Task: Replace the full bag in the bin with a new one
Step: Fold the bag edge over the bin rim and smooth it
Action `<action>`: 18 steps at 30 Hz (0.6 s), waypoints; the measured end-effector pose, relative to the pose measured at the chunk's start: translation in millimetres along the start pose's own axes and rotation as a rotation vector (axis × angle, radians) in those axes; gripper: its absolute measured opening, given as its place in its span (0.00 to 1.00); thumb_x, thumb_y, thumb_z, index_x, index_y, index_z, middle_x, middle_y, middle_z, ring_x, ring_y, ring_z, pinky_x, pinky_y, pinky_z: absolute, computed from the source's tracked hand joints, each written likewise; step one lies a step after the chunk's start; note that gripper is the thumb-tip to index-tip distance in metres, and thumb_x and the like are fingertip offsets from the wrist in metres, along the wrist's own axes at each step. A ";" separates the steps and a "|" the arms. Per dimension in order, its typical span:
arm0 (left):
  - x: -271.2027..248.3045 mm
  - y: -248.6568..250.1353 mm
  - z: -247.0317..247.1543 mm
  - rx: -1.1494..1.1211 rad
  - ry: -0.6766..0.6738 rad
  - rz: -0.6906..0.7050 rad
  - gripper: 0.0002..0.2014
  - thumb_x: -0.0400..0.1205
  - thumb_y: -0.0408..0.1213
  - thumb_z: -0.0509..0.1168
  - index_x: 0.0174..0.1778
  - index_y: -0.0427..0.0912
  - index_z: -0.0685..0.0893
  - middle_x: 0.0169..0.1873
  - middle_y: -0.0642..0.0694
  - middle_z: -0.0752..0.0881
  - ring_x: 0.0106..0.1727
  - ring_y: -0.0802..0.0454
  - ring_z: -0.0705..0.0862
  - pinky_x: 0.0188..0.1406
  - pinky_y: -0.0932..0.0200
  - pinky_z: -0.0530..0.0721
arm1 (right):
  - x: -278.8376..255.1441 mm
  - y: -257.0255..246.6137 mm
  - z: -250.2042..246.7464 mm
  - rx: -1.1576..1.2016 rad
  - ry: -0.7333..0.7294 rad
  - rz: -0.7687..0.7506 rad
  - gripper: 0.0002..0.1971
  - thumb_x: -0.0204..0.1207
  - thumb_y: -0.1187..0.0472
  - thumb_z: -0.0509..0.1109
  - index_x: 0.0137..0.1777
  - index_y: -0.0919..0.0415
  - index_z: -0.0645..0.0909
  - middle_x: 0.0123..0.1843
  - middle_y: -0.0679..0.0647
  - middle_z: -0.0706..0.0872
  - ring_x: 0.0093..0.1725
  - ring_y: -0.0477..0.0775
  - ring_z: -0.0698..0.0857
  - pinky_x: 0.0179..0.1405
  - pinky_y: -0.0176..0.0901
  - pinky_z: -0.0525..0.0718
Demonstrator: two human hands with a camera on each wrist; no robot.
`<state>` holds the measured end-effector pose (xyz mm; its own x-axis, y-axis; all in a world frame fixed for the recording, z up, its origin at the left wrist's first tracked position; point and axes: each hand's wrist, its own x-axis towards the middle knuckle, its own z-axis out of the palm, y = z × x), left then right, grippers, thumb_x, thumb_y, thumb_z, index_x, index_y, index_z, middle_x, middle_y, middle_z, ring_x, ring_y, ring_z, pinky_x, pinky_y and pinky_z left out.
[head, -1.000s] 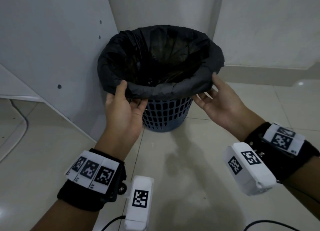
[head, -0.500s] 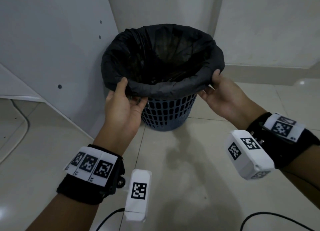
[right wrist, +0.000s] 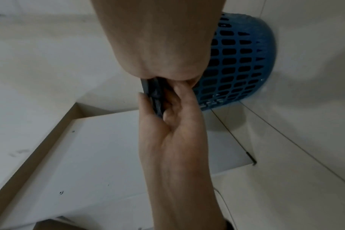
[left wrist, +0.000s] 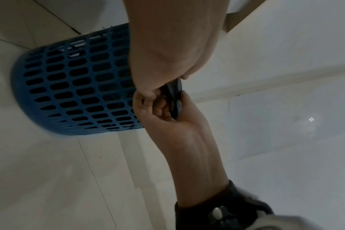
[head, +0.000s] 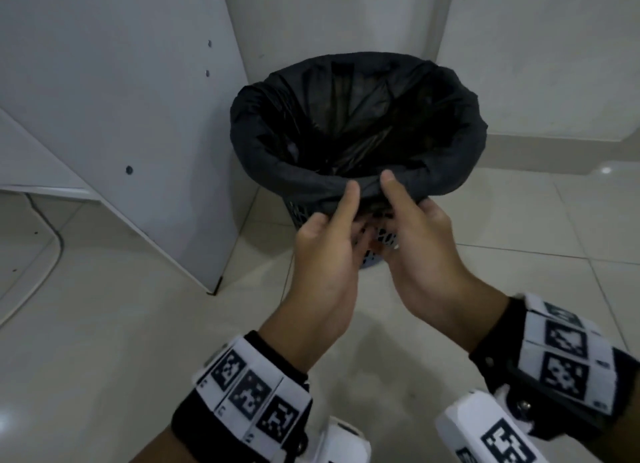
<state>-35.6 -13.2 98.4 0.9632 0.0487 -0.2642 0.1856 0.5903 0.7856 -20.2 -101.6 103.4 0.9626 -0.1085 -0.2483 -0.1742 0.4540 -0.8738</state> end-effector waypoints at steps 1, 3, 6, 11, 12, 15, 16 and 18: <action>0.2 -0.8 -3.0 0.004 0.027 -0.026 0.15 0.87 0.45 0.66 0.66 0.42 0.84 0.59 0.44 0.91 0.61 0.50 0.90 0.64 0.53 0.85 | 3.4 -2.5 -2.6 -0.011 0.026 -0.006 0.18 0.83 0.53 0.70 0.66 0.64 0.83 0.57 0.55 0.92 0.57 0.52 0.91 0.60 0.54 0.88; 3.8 -1.6 -10.9 -0.015 0.115 -0.069 0.18 0.85 0.50 0.67 0.67 0.46 0.84 0.61 0.46 0.90 0.61 0.51 0.89 0.63 0.54 0.85 | 9.9 -8.3 -7.4 0.000 0.060 -0.023 0.17 0.84 0.54 0.69 0.65 0.65 0.83 0.57 0.54 0.92 0.57 0.50 0.91 0.56 0.50 0.90; 12.0 2.0 -18.8 -0.063 0.185 -0.073 0.24 0.84 0.52 0.67 0.74 0.47 0.80 0.66 0.45 0.86 0.60 0.52 0.90 0.62 0.55 0.87 | 19.8 -17.7 -13.3 0.089 0.099 -0.022 0.15 0.85 0.57 0.68 0.64 0.67 0.82 0.56 0.56 0.93 0.56 0.52 0.91 0.56 0.49 0.90; 23.5 8.7 -16.7 -0.064 0.140 -0.056 0.19 0.88 0.45 0.62 0.74 0.45 0.80 0.65 0.47 0.87 0.59 0.52 0.89 0.64 0.55 0.86 | 30.6 -23.6 -21.3 0.168 0.078 -0.036 0.17 0.85 0.57 0.67 0.66 0.70 0.81 0.58 0.60 0.92 0.58 0.56 0.91 0.61 0.52 0.88; 25.6 8.5 -15.3 -0.070 0.143 -0.066 0.17 0.89 0.44 0.62 0.72 0.45 0.82 0.62 0.48 0.88 0.56 0.53 0.88 0.62 0.56 0.86 | 31.2 -23.5 -22.7 0.171 0.070 -0.039 0.19 0.85 0.56 0.67 0.67 0.70 0.81 0.59 0.60 0.91 0.58 0.56 0.91 0.62 0.52 0.88; 32.1 7.9 -11.1 -0.093 0.161 -0.108 0.13 0.90 0.41 0.60 0.66 0.43 0.84 0.50 0.48 0.86 0.45 0.55 0.83 0.52 0.57 0.86 | 27.5 -18.3 -25.8 0.148 0.027 -0.030 0.22 0.84 0.50 0.68 0.70 0.67 0.79 0.61 0.56 0.91 0.60 0.54 0.90 0.61 0.50 0.88; 33.6 8.2 -10.1 -0.086 0.156 -0.117 0.12 0.91 0.40 0.59 0.65 0.42 0.84 0.50 0.48 0.86 0.45 0.55 0.83 0.50 0.58 0.86 | 24.7 -13.9 -26.8 0.114 0.007 -0.024 0.23 0.82 0.49 0.69 0.70 0.65 0.80 0.61 0.55 0.91 0.60 0.54 0.90 0.61 0.49 0.88; 36.0 9.8 -9.1 -0.055 0.120 -0.131 0.12 0.91 0.39 0.57 0.64 0.41 0.83 0.53 0.47 0.88 0.49 0.53 0.86 0.51 0.58 0.87 | 18.9 -2.0 -28.1 0.011 -0.045 -0.015 0.23 0.79 0.52 0.73 0.68 0.65 0.81 0.61 0.54 0.91 0.59 0.53 0.90 0.61 0.49 0.87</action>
<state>-0.9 1.7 91.5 0.9008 0.0619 -0.4298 0.2944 0.6405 0.7093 -7.5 -129.4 88.7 0.9734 -0.0758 -0.2160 -0.1577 0.4620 -0.8728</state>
